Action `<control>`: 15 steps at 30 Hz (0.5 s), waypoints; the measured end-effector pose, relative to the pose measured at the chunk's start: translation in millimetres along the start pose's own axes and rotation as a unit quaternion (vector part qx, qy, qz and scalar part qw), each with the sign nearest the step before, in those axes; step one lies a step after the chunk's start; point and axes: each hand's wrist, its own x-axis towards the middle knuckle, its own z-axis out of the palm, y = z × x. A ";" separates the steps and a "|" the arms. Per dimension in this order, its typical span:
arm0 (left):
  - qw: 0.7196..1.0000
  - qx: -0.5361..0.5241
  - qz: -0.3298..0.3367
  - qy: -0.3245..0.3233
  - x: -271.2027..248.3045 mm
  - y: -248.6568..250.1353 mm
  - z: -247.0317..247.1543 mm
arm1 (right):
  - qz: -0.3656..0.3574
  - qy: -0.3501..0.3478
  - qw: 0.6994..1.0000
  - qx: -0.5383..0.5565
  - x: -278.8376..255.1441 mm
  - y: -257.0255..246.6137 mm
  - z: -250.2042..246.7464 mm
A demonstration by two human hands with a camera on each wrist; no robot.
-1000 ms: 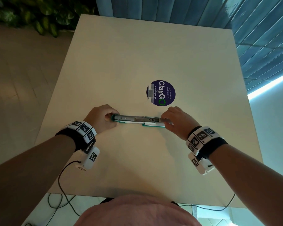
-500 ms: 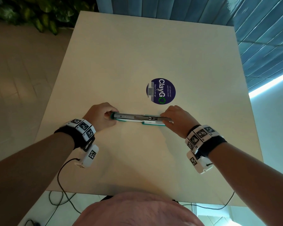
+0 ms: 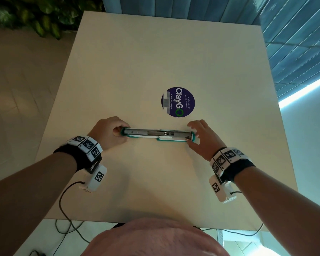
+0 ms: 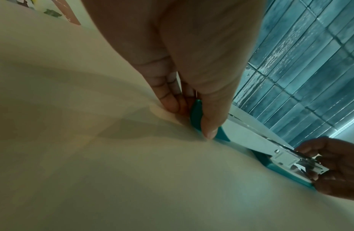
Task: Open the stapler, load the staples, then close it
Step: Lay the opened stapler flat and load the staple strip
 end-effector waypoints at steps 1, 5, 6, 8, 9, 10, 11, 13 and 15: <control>1.000 -0.001 -0.002 0.001 -0.3 -0.2 0.2 | -0.008 0.006 1.000 -0.005 -1.6 -0.4 1.1; 1.000 0.012 -0.001 0.000 0.5 -0.6 1.3 | -0.039 0.008 0.998 -0.054 -8.9 1.0 5.9; 1.000 0.013 -0.001 0.002 0.6 -0.9 1.6 | -0.041 0.010 0.998 -0.056 -10.2 1.4 6.7; 1.000 0.012 0.000 0.007 0.4 -1.6 1.9 | -0.045 0.018 0.997 -0.059 -11.1 2.4 7.8; 1.000 0.011 0.002 0.007 0.3 -1.9 2.2 | -0.049 0.022 0.997 -0.059 -11.3 2.6 7.9; 1.000 0.012 0.003 0.007 0.2 -2.1 2.3 | -0.054 0.025 0.996 -0.062 -11.4 3.2 8.3; 1.000 0.013 0.003 0.006 0.4 -2.1 2.3 | -0.061 0.026 0.995 -0.068 -11.3 3.6 8.8; 1.000 0.014 0.001 0.005 0.5 -1.7 2.5 | -0.075 0.027 0.993 -0.087 -11.2 4.3 10.4; 1.000 0.013 0.004 0.006 0.3 -1.7 2.5 | -0.083 0.026 0.991 -0.097 -12.0 4.6 12.2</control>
